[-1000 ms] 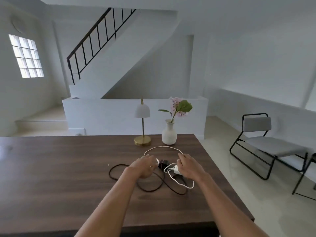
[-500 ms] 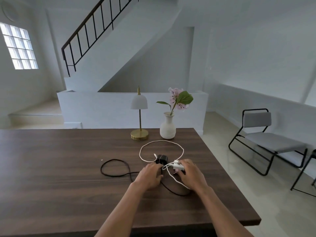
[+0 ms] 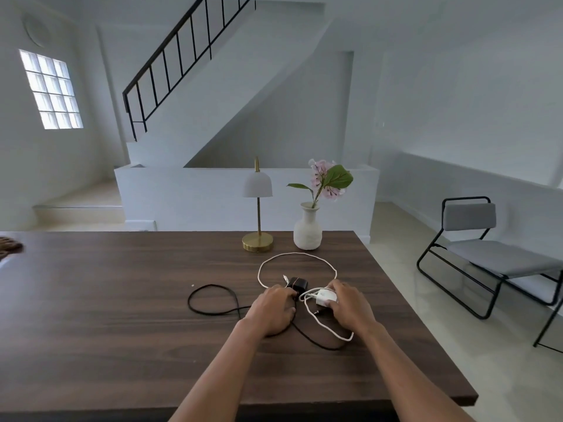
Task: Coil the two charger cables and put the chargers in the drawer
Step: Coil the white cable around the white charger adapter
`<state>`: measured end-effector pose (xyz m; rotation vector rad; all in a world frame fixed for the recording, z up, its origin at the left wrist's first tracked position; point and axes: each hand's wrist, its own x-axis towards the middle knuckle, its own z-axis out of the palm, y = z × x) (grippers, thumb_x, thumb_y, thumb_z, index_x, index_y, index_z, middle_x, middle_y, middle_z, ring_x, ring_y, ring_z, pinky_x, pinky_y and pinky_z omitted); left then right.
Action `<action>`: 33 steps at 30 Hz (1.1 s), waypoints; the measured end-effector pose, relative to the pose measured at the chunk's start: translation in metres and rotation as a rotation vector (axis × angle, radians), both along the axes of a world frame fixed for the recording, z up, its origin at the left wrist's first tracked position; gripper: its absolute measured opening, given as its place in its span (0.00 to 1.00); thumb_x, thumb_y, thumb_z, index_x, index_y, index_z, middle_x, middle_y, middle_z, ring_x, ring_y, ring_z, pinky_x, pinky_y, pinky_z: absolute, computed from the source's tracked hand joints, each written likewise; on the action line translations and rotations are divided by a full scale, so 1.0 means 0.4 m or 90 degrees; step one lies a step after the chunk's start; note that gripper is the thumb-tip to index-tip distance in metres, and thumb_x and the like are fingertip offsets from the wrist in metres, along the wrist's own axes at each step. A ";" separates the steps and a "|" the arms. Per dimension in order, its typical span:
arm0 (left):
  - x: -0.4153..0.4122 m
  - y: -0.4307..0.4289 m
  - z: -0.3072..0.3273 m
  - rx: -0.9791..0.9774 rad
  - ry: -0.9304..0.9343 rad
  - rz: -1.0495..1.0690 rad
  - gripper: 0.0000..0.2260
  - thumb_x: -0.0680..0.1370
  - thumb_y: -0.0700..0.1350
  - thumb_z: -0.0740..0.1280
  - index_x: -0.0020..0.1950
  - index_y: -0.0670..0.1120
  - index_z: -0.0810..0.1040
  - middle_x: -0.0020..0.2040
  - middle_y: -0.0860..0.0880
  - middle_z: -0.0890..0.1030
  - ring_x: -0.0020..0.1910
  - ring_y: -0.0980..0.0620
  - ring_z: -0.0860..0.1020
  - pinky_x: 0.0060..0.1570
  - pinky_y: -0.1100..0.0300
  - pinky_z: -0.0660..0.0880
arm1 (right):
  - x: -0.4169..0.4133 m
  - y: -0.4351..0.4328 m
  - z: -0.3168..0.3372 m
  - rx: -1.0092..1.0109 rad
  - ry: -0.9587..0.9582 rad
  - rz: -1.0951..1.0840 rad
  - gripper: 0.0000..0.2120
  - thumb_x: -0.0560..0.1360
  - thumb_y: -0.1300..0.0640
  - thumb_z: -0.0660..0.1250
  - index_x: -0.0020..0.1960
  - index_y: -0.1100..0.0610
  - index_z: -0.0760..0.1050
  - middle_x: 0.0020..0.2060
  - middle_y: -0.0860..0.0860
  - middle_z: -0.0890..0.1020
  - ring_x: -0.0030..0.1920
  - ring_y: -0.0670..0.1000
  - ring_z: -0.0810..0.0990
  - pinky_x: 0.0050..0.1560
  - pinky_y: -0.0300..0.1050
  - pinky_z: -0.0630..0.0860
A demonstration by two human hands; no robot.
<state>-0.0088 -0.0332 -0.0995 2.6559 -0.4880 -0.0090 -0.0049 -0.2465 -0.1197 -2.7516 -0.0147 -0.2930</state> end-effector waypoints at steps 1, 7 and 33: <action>-0.004 0.002 0.008 -0.002 -0.003 -0.001 0.21 0.78 0.46 0.64 0.72 0.50 0.74 0.69 0.45 0.76 0.69 0.44 0.73 0.68 0.49 0.72 | -0.007 0.000 0.005 -0.001 -0.013 -0.001 0.13 0.78 0.53 0.68 0.60 0.53 0.72 0.58 0.52 0.80 0.57 0.56 0.79 0.55 0.50 0.74; -0.011 0.011 0.069 -0.119 -0.028 0.029 0.14 0.81 0.45 0.63 0.66 0.48 0.80 0.64 0.46 0.81 0.65 0.46 0.77 0.64 0.51 0.75 | -0.041 0.000 0.117 0.052 -0.152 0.022 0.14 0.80 0.54 0.67 0.64 0.55 0.70 0.61 0.50 0.77 0.54 0.56 0.81 0.43 0.48 0.74; -0.091 0.006 0.266 -0.486 0.136 0.003 0.14 0.81 0.51 0.69 0.55 0.42 0.85 0.41 0.52 0.85 0.37 0.61 0.80 0.34 0.73 0.73 | -0.240 0.099 0.343 0.016 -0.324 0.167 0.15 0.76 0.52 0.72 0.57 0.58 0.74 0.49 0.52 0.82 0.48 0.54 0.81 0.42 0.48 0.77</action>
